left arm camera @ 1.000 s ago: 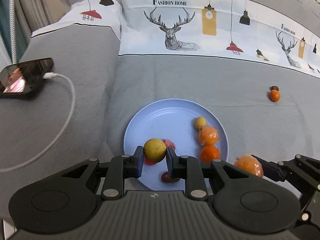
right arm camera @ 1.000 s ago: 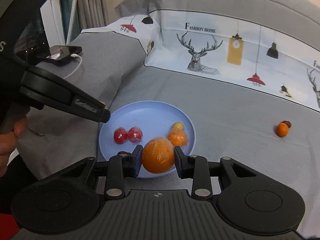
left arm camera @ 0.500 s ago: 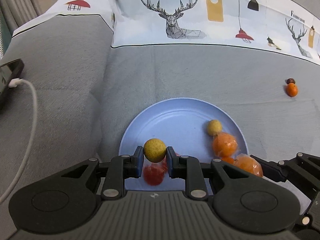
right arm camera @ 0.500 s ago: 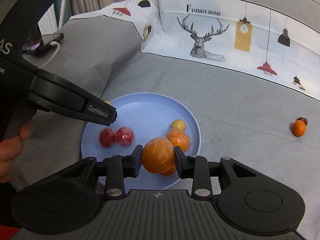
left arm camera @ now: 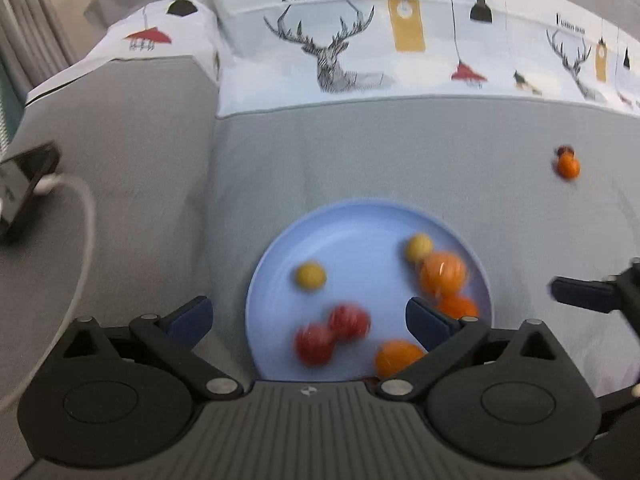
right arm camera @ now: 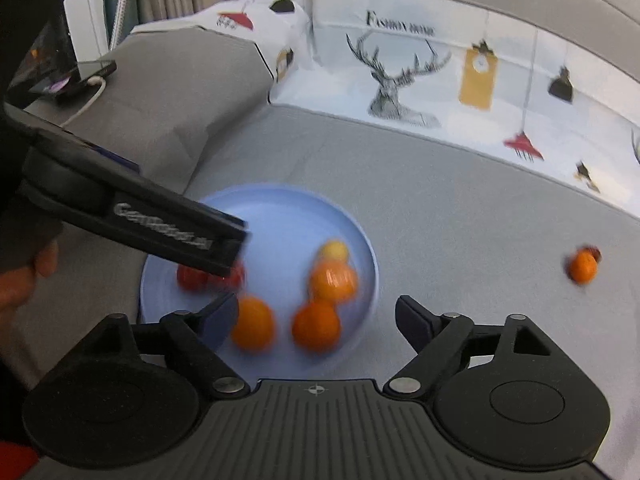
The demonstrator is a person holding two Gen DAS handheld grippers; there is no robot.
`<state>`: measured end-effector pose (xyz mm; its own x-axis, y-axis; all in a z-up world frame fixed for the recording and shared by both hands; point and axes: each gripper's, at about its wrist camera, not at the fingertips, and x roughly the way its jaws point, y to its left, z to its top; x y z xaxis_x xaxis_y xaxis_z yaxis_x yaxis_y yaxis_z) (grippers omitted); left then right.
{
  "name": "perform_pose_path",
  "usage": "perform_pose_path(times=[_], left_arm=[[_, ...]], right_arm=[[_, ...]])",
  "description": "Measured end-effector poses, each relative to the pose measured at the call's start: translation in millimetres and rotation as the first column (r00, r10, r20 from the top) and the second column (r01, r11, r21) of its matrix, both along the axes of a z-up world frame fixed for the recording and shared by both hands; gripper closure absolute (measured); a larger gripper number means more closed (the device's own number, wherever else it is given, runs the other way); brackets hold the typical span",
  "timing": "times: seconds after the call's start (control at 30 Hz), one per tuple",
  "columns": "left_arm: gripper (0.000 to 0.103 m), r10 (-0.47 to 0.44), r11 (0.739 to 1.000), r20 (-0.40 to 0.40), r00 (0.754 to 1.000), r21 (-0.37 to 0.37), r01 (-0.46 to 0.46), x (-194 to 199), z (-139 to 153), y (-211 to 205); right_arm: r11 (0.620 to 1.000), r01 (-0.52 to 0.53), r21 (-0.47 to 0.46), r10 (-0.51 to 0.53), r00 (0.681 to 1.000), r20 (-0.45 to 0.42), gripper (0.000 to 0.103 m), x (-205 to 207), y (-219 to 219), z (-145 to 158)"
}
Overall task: Organize fruits
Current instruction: 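Open both tools to drop the yellow fruit and wrapped orange onto the plate, then hold both tools open above the plate, then lift them away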
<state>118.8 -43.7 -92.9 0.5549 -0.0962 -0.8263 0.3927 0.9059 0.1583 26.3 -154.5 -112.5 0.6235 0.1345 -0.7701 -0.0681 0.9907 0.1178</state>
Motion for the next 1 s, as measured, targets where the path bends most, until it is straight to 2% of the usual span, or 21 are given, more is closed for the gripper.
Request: perform_pose_path(times=[0.13,0.27,0.4,0.63,1.0], left_arm=[[0.001,0.025,1.000,-0.040,0.999,0.005,-0.025,-25,2,12],[0.000,0.037,0.999,-0.046,0.998,0.020,-0.036,-53,10,23],[0.001,0.041,0.999,-0.035,0.999,0.018,-0.040,-75,22,30],[0.000,0.066,0.998,0.010,0.998,0.005,-0.066,-104,44,42],[0.000,0.073,0.997,0.058,0.996,-0.024,-0.072,-132,65,45]], right_arm=[[0.999,0.022,0.041,-0.019,0.998,-0.067,0.014,-31,0,6],[0.998,0.039,0.050,-0.035,0.996,-0.079,0.011,-55,6,17],[0.999,0.041,0.027,-0.040,0.998,-0.053,0.008,-70,11,31],[0.999,0.047,-0.001,-0.047,0.998,0.041,0.006,-93,14,64],[0.998,0.052,-0.029,-0.049,0.992,0.114,0.005,-124,14,85]])
